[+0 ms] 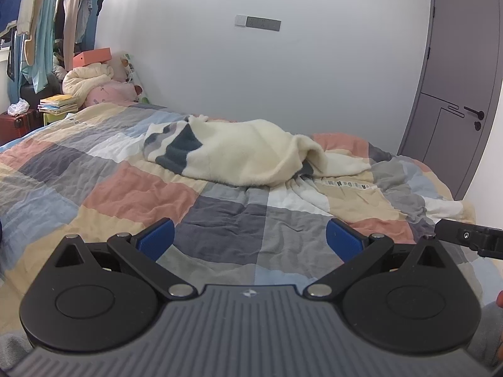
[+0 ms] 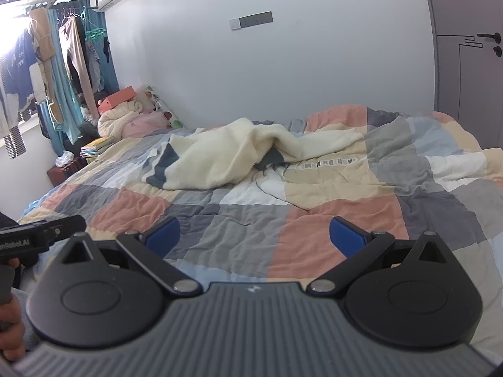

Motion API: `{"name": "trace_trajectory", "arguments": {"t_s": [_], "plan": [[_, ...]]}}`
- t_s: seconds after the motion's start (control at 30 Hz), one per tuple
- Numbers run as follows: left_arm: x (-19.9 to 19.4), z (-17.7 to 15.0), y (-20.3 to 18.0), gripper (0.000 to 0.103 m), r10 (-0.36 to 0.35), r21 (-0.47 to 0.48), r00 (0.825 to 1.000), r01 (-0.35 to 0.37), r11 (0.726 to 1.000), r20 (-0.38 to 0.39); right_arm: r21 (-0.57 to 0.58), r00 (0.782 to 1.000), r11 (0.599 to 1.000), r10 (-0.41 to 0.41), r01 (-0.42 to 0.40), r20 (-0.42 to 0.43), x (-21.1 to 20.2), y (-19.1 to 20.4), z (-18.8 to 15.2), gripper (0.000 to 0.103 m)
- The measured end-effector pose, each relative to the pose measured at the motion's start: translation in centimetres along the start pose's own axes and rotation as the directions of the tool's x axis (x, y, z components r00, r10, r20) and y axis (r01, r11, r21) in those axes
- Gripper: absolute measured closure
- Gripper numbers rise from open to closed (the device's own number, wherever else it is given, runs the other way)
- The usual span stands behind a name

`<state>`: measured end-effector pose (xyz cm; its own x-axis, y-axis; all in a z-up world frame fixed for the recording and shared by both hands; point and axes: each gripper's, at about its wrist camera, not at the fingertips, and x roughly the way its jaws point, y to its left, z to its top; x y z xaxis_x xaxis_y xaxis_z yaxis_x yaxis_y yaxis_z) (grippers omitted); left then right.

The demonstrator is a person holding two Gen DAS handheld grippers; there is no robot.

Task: Fold large clothes
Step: 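Move both grippers toward the cream striped blanket and close on its edge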

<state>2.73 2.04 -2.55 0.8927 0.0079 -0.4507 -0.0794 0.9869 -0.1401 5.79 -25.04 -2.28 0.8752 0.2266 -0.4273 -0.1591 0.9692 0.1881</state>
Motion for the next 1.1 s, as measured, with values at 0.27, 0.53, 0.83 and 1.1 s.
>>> {"name": "trace_trajectory", "arguments": {"t_s": [0.27,0.53,0.83,1.1], "plan": [[2.9,0.4,0.6,0.000,-0.061,-0.002,0.998,0.061,0.998,0.002,0.041,1.000,0.999,0.022,-0.022,-0.014,1.7,-0.6,0.2,0.000],[9.0,3.6,2.8,0.000,-0.103,-0.038,0.995,0.103,0.994,-0.011,0.118,0.999,0.992,0.041,-0.039,-0.019,7.0,-2.3,3.0,0.000],[18.1,8.9,6.2,0.000,-0.149,-0.143,0.988,0.143,0.979,-0.035,0.122,0.996,0.989,0.087,-0.086,0.001,15.7,-2.6,8.0,0.000],[29.7,9.7,8.3,0.000,-0.202,-0.330,0.975,0.162,0.930,-0.089,0.256,0.990,0.957,0.141,-0.134,-0.009,26.3,-4.8,10.4,0.000]]}}
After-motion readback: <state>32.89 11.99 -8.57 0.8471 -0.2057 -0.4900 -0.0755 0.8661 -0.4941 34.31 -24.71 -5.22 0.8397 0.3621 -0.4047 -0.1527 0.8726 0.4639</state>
